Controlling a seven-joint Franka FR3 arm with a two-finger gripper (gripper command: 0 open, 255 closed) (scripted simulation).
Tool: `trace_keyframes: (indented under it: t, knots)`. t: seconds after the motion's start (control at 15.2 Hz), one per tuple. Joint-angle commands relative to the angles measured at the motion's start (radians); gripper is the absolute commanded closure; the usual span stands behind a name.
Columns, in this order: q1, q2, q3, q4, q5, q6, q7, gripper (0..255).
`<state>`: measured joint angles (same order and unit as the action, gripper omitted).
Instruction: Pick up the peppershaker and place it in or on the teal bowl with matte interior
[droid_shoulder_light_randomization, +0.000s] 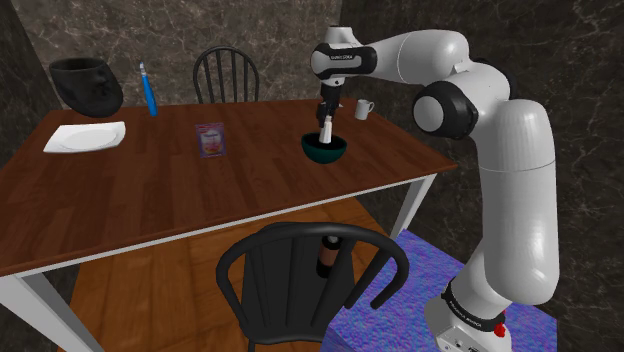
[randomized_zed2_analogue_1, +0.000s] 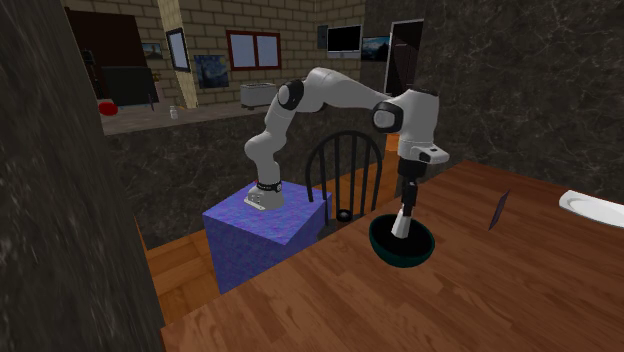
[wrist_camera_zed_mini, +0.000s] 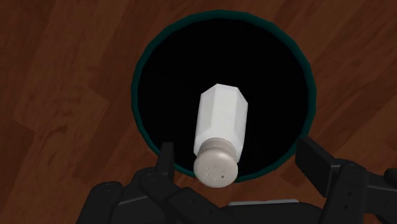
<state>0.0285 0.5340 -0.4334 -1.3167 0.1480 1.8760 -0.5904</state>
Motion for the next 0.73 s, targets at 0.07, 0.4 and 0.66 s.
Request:
trace_keyframes:
  t: [0.07,0.4,0.66]
  knots:
    - [-0.003,-0.012,-0.003,0.068,-0.006,-0.079,0.004,0]
    - [-0.005,-0.013,-0.004,0.094,-0.006,-0.105,0.006,0]
    - [-0.005,-0.013,-0.004,0.094,-0.006,-0.105,0.006,0]
